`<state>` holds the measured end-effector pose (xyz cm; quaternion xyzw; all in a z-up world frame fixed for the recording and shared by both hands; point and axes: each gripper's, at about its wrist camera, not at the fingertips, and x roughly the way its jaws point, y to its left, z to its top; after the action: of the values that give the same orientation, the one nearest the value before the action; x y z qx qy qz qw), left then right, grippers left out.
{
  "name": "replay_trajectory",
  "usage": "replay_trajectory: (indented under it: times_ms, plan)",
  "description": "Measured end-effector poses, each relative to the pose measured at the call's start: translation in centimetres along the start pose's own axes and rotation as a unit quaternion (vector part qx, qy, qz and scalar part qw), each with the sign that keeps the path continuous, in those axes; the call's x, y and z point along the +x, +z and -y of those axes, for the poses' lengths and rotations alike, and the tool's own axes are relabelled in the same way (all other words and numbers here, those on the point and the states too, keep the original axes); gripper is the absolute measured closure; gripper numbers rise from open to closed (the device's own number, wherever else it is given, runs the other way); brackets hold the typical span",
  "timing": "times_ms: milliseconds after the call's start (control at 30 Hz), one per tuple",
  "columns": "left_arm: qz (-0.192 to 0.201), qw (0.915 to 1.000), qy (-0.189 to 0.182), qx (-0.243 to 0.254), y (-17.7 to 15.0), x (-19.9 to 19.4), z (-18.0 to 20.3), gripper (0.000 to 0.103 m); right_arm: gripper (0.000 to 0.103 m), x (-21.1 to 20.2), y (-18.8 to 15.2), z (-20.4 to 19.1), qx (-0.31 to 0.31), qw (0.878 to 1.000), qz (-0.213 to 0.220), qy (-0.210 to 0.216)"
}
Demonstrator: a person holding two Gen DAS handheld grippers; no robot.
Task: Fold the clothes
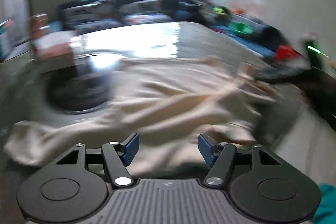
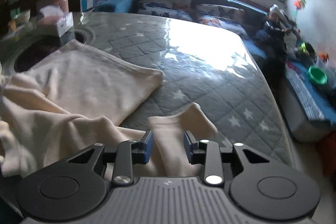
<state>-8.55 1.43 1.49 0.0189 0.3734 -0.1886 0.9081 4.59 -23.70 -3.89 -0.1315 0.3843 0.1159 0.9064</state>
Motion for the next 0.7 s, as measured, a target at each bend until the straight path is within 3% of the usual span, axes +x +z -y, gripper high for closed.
replay_trajectory:
  times_ms: [100,133,167,200,367,500,600,700]
  plan:
    - [-0.007,0.9984,-0.041,0.038,-0.1,1.0,2.6,0.039,0.078,1.3,0.3,-0.7,-0.009,1.000,-0.016,-0.004]
    - [-0.008,0.9977,-0.045,0.049,-0.1,1.3,3.1,0.039,0.084,1.6,0.2,-0.8,-0.011,1.000,-0.020,-0.008]
    - [-0.009,0.9969,-0.050,0.060,-0.2,1.6,3.7,0.039,0.098,1.8,0.2,-0.8,-0.014,1.000,-0.020,-0.016]
    - [-0.009,0.9960,-0.054,0.071,-0.2,1.9,4.2,0.039,0.099,1.6,0.1,-0.9,-0.019,0.999,-0.017,-0.027]
    - [-0.013,0.9892,-0.075,0.125,-0.5,3.3,6.9,0.044,0.100,-0.9,-0.9,0.7,-0.027,0.995,0.001,-0.095]
    - [-0.004,0.9835,-0.083,0.160,-0.4,4.5,8.3,0.047,0.100,-2.6,-2.2,3.8,0.000,0.988,-0.009,-0.156]
    - [-0.008,0.9788,-0.089,0.184,-0.8,5.1,8.6,0.057,0.098,-3.3,-3.3,6.1,0.037,0.982,-0.029,-0.183]
    - [-0.008,0.9744,-0.081,0.210,-1.3,5.7,9.2,0.064,0.088,-4.3,-3.9,7.1,0.056,0.981,-0.027,-0.186]
